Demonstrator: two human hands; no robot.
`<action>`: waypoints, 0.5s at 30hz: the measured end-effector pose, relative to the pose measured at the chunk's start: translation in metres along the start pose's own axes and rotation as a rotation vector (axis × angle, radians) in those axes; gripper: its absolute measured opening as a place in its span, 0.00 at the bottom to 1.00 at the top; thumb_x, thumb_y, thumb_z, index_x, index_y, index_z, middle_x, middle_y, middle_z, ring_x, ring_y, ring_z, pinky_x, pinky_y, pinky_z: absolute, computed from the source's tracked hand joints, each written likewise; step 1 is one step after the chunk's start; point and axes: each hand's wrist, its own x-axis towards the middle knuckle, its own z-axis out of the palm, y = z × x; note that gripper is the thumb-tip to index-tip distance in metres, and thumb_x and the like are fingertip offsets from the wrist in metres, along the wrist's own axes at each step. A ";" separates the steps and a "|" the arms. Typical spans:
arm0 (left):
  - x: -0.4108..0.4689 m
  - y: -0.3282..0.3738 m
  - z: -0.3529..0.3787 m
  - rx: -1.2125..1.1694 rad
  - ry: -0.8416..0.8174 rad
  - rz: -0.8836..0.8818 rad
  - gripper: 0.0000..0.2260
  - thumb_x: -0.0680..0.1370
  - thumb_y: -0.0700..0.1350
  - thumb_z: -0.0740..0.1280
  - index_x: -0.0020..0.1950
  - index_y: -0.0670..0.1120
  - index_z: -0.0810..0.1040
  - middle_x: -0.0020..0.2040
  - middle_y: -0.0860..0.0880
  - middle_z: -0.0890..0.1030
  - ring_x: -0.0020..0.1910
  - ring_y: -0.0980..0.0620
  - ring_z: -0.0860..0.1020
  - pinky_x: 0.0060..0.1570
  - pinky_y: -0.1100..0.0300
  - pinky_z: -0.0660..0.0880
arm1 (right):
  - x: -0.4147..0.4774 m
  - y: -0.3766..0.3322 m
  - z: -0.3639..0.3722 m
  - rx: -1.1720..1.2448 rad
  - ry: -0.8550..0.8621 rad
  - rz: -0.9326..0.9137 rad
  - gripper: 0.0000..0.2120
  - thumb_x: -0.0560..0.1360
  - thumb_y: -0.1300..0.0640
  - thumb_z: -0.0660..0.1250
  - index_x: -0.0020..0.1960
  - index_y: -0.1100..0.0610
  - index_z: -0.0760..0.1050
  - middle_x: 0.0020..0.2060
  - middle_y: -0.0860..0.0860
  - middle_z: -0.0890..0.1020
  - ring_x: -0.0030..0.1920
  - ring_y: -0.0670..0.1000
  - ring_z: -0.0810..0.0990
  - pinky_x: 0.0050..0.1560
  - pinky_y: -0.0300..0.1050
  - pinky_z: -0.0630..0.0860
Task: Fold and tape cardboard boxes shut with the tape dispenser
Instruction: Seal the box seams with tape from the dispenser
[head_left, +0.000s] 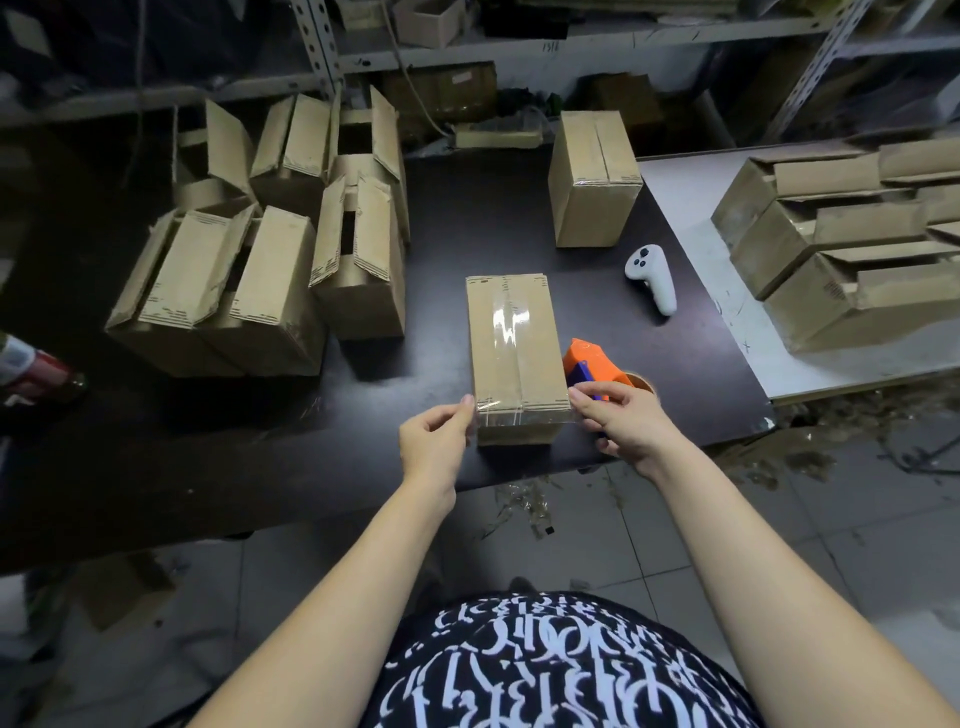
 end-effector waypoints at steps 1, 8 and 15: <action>0.003 -0.004 -0.001 -0.022 -0.024 -0.030 0.12 0.75 0.54 0.76 0.54 0.48 0.86 0.41 0.48 0.82 0.38 0.52 0.77 0.42 0.61 0.77 | 0.001 0.002 0.001 0.031 0.027 -0.003 0.14 0.73 0.51 0.79 0.53 0.56 0.82 0.38 0.51 0.84 0.31 0.45 0.76 0.32 0.40 0.70; 0.012 -0.015 -0.013 0.223 -0.035 0.196 0.10 0.79 0.48 0.72 0.60 0.51 0.82 0.40 0.46 0.80 0.41 0.47 0.80 0.50 0.50 0.82 | -0.007 0.014 0.001 -0.142 0.138 -0.239 0.12 0.70 0.55 0.81 0.44 0.61 0.82 0.35 0.51 0.84 0.34 0.44 0.82 0.37 0.40 0.80; 0.009 0.012 -0.035 0.497 -0.252 0.807 0.15 0.74 0.33 0.75 0.58 0.47 0.84 0.49 0.52 0.83 0.46 0.56 0.83 0.48 0.58 0.80 | -0.014 0.005 -0.005 -0.237 0.057 -0.543 0.08 0.69 0.66 0.80 0.44 0.58 0.84 0.43 0.53 0.87 0.44 0.47 0.86 0.50 0.39 0.79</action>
